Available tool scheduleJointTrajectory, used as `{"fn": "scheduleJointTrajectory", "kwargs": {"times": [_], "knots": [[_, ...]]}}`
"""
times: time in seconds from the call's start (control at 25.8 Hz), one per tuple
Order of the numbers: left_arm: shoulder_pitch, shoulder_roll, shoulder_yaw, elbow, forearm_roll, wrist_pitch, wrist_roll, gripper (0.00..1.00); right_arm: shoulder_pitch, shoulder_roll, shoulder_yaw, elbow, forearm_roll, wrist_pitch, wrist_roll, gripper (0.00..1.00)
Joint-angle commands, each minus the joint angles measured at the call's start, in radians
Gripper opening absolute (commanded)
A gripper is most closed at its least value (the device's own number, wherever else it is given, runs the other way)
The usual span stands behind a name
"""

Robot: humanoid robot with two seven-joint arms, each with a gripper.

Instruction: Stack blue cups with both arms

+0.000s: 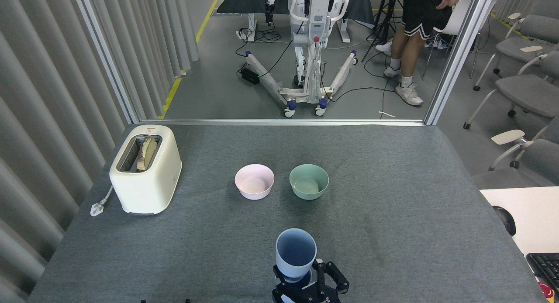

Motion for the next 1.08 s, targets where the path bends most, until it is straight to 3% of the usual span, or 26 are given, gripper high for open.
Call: {"fn": "scheduleJointTrajectory", "kwargs": {"times": [0.0, 0.15, 0.35, 0.81, 1.05], "knots": [[-0.001, 0.0, 0.002, 0.0, 0.0, 0.0, 0.0, 1.0, 0.001, -0.001, -0.002, 0.003, 0.0, 0.002, -0.001, 0.73], [-0.001, 0.0, 0.002, 0.0, 0.0, 0.0, 0.0, 1.0, 0.001, 0.001, -0.002, 0.014, 0.0, 0.002, -0.002, 0.89], [0.001, 0.0, 0.005, 0.0, -0.001, -0.002, 0.0, 1.0, 0.001, 0.001, -0.002, 0.014, 0.0, 0.002, -0.005, 0.98], [-0.001, 0.0, 0.005, 0.0, 0.0, -0.003, 0.0, 1.0, 0.0, 0.007, 0.0, 0.0, -0.002, -0.038, -0.064, 0.99], [0.005, 0.0, 0.011, -0.002, -0.001, -0.005, 0.0, 1.0, -0.002, 0.015, -0.006, -0.025, -0.003, -0.034, -0.212, 0.99]]}}
